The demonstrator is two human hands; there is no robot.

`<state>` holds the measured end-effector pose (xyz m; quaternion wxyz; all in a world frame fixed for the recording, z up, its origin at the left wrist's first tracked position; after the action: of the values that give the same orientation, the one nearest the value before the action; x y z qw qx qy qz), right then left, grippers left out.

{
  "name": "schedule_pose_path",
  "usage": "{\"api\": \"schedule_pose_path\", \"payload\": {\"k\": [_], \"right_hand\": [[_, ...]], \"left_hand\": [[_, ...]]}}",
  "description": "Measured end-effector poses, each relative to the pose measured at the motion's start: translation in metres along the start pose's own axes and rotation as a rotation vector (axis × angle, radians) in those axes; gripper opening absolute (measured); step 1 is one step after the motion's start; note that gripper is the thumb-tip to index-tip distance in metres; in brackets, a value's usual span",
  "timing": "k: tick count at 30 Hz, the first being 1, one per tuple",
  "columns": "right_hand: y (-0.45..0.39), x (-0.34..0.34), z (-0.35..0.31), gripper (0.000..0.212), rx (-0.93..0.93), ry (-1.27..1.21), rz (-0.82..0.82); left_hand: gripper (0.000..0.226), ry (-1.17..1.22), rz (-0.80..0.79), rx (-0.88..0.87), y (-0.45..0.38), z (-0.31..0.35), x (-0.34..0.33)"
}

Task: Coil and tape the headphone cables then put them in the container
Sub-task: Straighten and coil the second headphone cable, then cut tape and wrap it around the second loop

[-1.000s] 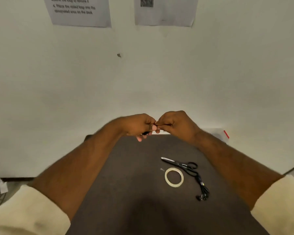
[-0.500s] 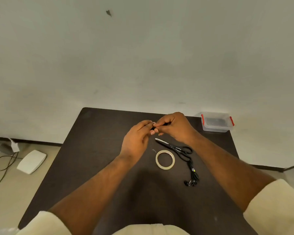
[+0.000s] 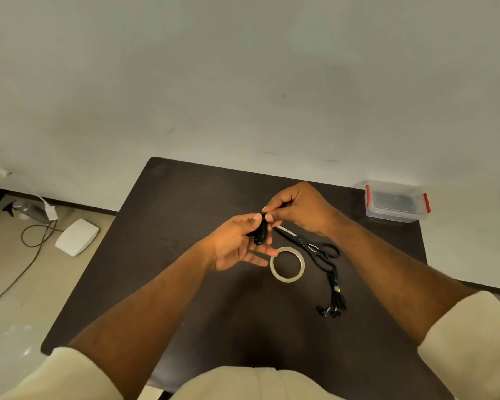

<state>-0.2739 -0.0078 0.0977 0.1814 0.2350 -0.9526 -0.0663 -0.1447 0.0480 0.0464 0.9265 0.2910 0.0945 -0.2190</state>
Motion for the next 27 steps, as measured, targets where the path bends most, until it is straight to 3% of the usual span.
{"api": "schedule_pose_path", "payload": {"k": [6,11,13,17,21,27], "right_hand": [[-0.011,-0.002,0.023,0.011,0.008,0.015,-0.021],[-0.025,-0.009,0.037,0.015,0.026,0.036,0.004],[-0.027,-0.014,0.039,0.014,0.057,0.098,-0.033],[-0.026,-0.023,0.035,0.010,0.109,0.164,-0.135],[-0.031,-0.015,0.027,0.012,0.115,0.098,-0.112],[-0.033,-0.005,0.020,0.014,0.095,0.058,-0.180]], "left_hand": [[0.030,0.111,-0.021,0.145,-0.014,-0.009,0.006],[0.029,0.204,0.189,0.068,-0.021,-0.021,0.005],[0.031,0.286,0.144,0.131,-0.020,-0.032,0.006],[0.037,0.272,-0.094,0.257,-0.019,-0.042,0.021],[0.030,0.435,-0.315,0.235,-0.022,-0.033,0.017],[0.025,0.629,-0.177,0.221,-0.024,-0.029,0.002]]}}
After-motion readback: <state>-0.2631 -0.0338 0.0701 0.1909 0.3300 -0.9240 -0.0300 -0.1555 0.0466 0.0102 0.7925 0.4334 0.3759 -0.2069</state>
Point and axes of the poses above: each hand's wrist, its own y-axis away from the middle knuckle, its own x-axis out of the back of the hand, z = x × y, the point moved 6 cm from there along -y, towards the middle knuckle, and after that the axes turned 3 degrees about -x, right-handed, at the moved point
